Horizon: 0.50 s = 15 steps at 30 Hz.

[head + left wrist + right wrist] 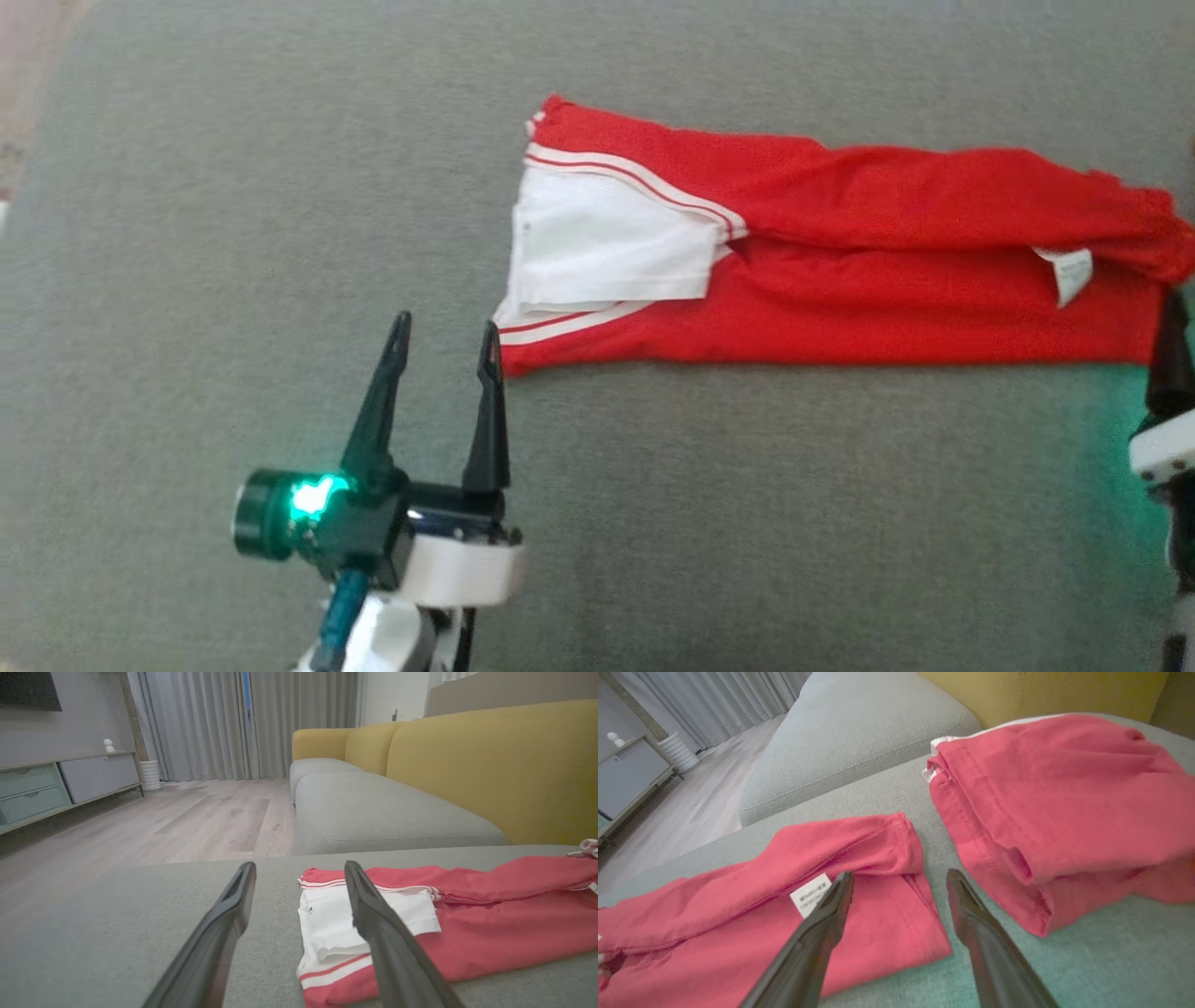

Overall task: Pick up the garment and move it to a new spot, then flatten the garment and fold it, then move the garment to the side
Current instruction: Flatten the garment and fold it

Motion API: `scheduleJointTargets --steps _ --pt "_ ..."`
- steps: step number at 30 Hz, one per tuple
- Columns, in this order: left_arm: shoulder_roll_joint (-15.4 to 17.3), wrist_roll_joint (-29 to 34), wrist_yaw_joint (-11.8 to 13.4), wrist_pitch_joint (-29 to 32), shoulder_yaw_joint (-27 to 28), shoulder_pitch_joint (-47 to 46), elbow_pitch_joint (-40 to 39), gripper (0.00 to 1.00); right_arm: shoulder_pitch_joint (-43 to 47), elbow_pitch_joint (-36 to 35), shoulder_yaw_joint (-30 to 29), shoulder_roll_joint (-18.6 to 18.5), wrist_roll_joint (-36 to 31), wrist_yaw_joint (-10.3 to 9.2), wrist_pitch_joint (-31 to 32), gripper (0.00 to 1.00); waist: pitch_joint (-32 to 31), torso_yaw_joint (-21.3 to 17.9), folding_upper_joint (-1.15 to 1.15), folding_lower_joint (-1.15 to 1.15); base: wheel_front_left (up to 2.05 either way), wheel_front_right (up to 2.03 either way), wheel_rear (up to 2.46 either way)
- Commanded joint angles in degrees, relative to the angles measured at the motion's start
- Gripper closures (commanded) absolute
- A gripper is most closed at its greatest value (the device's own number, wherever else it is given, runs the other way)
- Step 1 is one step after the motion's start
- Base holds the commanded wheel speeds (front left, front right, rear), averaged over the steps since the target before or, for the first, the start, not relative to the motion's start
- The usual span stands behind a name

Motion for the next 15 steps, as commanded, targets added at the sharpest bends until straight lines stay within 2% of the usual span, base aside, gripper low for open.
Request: scheduleJointTargets --steps 1,9,13,15 --pt "-0.3 1.0 -0.1 -0.4 2.8 -0.2 -2.4 0.00 -3.4 -1.0 0.0 -0.3 -1.3 -0.05 -0.5 0.00 -0.8 1.7 0.00 0.01 0.00 0.00 0.00" --pt "-6.9 6.8 -4.6 -0.5 5.9 5.6 -2.6 0.00 -12.7 8.9 -11.5 1.4 -11.5 -0.05 -0.3 0.00 -0.2 6.3 0.00 0.01 0.00 0.00 0.00" --pt "-8.6 8.7 -6.7 -0.5 8.1 6.6 -2.1 0.00 -15.9 14.2 -17.8 3.3 -17.2 -0.05 -0.5 0.00 0.1 7.0 0.00 0.01 0.00 0.00 0.00" --pt "-9.1 9.6 -7.6 -0.5 9.2 7.1 -2.1 0.00 -17.1 16.7 -19.4 4.3 -17.9 -0.05 0.4 0.00 0.1 7.0 0.00 0.01 0.00 0.00 0.00"
